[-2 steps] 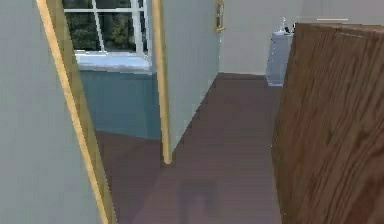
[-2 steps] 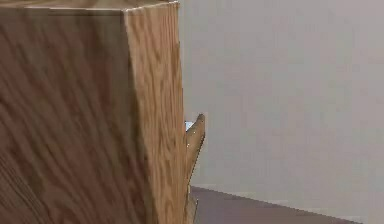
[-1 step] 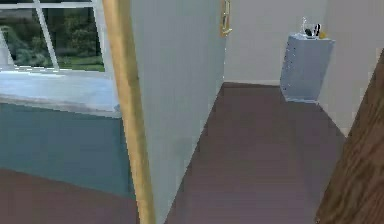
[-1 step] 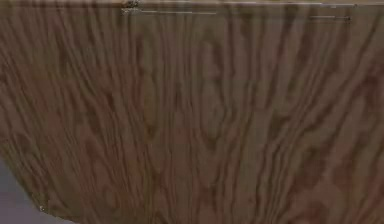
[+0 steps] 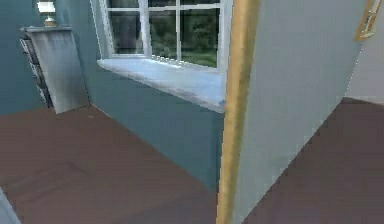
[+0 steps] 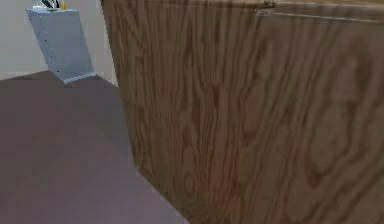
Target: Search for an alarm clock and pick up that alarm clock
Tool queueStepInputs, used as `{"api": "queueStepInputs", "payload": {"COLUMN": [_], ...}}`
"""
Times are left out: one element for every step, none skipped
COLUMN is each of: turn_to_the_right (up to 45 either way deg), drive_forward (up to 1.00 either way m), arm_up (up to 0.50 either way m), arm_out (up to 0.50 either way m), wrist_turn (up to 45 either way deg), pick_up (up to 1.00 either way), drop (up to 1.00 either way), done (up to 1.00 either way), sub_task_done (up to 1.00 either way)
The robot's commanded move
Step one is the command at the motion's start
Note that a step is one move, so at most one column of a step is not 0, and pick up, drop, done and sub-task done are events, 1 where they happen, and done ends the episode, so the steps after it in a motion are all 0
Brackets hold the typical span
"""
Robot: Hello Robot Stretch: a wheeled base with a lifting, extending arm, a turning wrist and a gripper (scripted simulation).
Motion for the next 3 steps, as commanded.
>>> {"api": "queueStepInputs", "payload": {"turn_to_the_right": [0.0,-42.0,-3.0], "drive_forward": [0.40,0.00,0.00], "arm_up": [0.00,0.00,0.00], "arm_out": [0.00,0.00,0.00], "wrist_turn": [0.0,0.0,0.0], "pick_up": [0.00,0.00,0.00], "drop": [0.00,0.00,0.00], "done": [0.00,0.00,0.00], "sub_task_done": [0.00,0.00,0.00]}}
